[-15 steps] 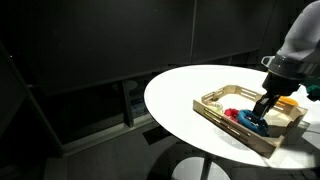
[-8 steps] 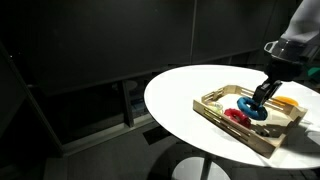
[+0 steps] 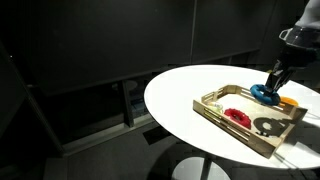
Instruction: Pick up the blue ring and put it on the table
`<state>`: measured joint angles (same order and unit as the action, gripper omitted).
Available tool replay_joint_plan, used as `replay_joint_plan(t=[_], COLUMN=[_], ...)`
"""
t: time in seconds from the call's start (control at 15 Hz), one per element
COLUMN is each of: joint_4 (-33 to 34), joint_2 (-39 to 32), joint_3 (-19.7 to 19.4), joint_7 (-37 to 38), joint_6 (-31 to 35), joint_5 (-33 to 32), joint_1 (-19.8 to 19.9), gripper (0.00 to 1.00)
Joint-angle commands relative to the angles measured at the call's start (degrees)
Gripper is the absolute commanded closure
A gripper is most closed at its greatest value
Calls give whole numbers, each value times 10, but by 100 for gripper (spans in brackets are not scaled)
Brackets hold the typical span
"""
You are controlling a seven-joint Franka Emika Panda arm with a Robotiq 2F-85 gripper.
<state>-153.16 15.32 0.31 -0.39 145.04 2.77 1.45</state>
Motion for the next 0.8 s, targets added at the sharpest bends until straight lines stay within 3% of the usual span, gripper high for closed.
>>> replay_joint_plan(t=[0.0,0.73], joint_4=[-1,-6], joint_2=[28,41], joint_3=[-12,-48], joint_7=[33,99], joint_6=[-31,-65], joint_5=[-51,-178], joint_1=[36,145], gripper=[89,89])
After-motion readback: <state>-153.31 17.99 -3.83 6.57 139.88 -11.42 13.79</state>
